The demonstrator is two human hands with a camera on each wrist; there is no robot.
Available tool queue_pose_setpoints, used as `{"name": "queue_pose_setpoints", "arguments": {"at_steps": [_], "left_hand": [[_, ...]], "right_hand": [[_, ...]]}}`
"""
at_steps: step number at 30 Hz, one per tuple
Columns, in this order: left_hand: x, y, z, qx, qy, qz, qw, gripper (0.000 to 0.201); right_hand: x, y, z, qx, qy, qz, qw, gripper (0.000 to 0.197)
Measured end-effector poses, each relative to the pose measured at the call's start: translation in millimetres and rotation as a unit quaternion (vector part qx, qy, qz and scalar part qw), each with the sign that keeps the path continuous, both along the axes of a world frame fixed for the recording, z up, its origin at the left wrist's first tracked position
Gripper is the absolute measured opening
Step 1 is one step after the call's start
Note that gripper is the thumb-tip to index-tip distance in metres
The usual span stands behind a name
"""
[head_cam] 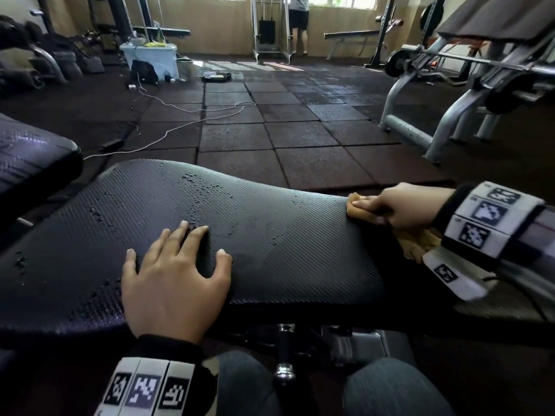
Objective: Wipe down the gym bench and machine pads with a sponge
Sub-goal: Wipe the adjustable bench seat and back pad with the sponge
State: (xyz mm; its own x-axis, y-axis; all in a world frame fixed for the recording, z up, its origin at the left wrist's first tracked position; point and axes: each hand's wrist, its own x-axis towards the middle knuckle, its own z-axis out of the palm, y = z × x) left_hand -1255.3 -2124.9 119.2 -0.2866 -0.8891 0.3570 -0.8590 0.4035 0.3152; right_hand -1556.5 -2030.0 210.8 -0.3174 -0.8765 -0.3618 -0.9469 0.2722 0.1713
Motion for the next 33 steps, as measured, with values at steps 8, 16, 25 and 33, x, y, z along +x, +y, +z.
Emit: {"name": "queue_pose_setpoints", "arguments": {"at_steps": [8, 16, 25, 33], "left_hand": [[-0.1, -0.5, 0.6, -0.001, 0.004, 0.001, 1.000, 0.061], [-0.1, 0.2, 0.0, -0.009, 0.009, 0.001, 1.000, 0.060], [-0.9, 0.1, -0.4, -0.004, 0.002, 0.004, 1.000, 0.065], [-0.2, 0.2, -0.1, -0.005, 0.001, 0.003, 1.000, 0.064]], "right_hand": [[22.9, -68.3, -4.1, -0.047, 0.046, 0.028, 0.997, 0.041], [20.7, -30.1, -1.5, -0.045, -0.055, 0.107, 0.992, 0.053], [6.0, -45.7, 0.9, -0.033, 0.032, 0.030, 0.999, 0.046], [37.4, -75.0, -2.8, -0.067, -0.006, 0.117, 0.991, 0.040]]}}
